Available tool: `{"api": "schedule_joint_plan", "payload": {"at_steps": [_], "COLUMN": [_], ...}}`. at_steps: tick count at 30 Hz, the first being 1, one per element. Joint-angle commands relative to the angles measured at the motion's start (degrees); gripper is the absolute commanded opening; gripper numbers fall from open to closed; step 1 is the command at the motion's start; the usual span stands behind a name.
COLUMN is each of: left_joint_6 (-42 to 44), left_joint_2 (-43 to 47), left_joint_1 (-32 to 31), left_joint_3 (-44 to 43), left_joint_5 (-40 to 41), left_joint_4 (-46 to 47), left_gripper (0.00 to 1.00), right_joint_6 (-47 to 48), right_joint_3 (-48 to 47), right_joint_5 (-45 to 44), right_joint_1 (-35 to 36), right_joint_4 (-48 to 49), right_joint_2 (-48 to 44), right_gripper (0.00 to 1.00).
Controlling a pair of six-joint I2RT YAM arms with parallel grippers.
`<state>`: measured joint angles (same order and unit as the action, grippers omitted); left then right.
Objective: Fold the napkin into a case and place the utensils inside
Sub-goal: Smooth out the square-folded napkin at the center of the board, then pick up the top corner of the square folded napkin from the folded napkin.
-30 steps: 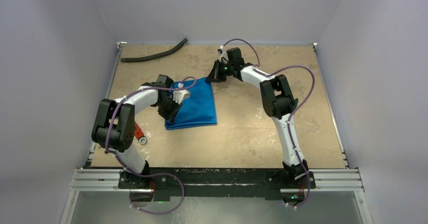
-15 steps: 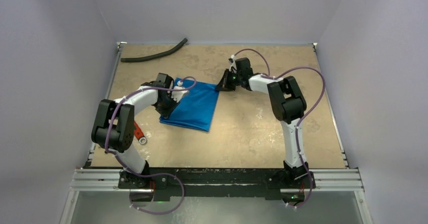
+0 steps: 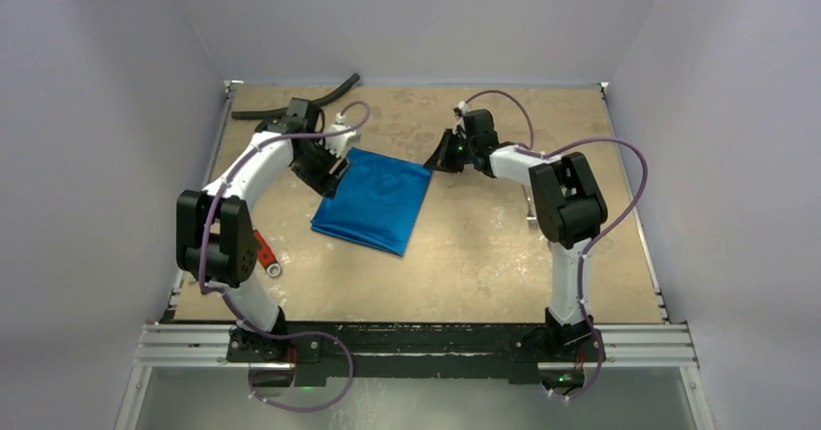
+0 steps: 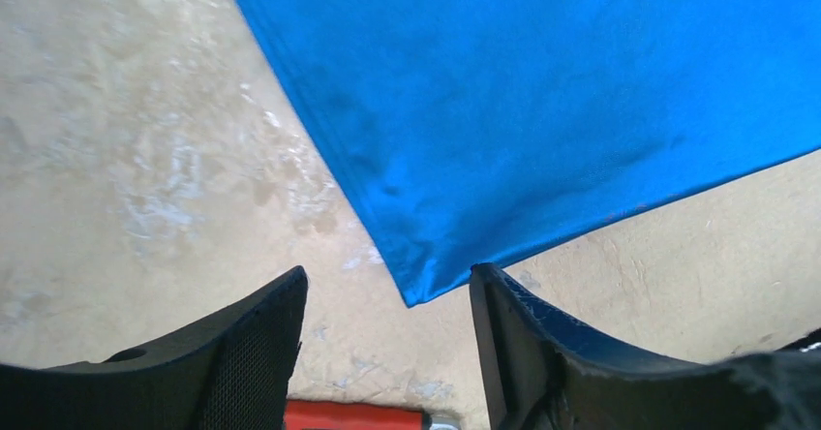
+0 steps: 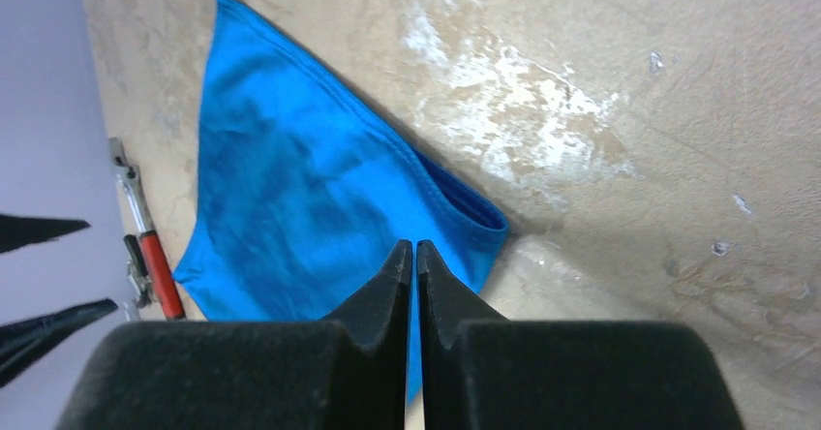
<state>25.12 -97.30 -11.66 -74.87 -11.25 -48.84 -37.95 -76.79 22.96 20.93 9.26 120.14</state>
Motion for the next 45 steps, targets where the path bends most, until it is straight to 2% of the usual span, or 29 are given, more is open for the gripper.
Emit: {"api": "schedule_joint_plan", "payload": {"at_steps": [1, 6, 13, 18, 22, 25, 28, 38, 45], "left_joint_6": [0.0, -1.6, -6.9, -7.9, -7.9, -8.4, -9.3, -13.2, -15.1], "left_joint_2": [-5.0, -11.4, -17.9, -19.4, -17.5, -16.0, -16.4, -21.8, -28.0], "left_joint_1": [3.6, 7.2, 7.1, 6.7, 6.7, 6.8, 6.8, 6.6, 6.2], "left_joint_3": [-8.7, -16.6, -23.3, -24.6, -21.3, -18.0, -18.3, -24.7, -29.2], "left_joint_5": [-4.8, -6.3, -9.6, -8.3, -8.1, -8.5, -8.8, -11.2, -10.7], "left_joint_4": [-7.4, -9.8, -8.1, -7.0, -4.1, -1.2, -0.3, 3.9, 5.9], "left_gripper": [0.62, 0.63, 0.62, 0.62, 0.62, 0.62, 0.60, 0.54, 0.54], "right_joint_6": [-0.1, 1.0, 2.0, 1.8, 1.6, 1.3, 1.3, -0.4, -3.0], "right_joint_3": [-2.5, -4.8, -7.3, -7.7, -7.7, -7.8, -7.9, -7.3, -5.0], "right_joint_5": [-1.5, -3.4, -6.0, -6.5, -6.4, -6.5, -6.7, -6.3, -3.7], "right_joint_1": [0.1, 0.7, 2.1, 2.7, 2.9, 3.1, 3.9, 9.1, 12.7], "right_joint_4": [-0.4, -3.4, -6.9, -7.5, -7.5, -7.8, -7.7, -5.9, -2.7], "right_joint_2": [-4.7, -6.7, -7.6, -7.8, -8.0, -8.4, -8.9, -6.8, -5.8], "right_gripper": [0.09, 0.15, 0.20, 0.24, 0.27, 0.28, 0.27, 0.25, 0.19]}}
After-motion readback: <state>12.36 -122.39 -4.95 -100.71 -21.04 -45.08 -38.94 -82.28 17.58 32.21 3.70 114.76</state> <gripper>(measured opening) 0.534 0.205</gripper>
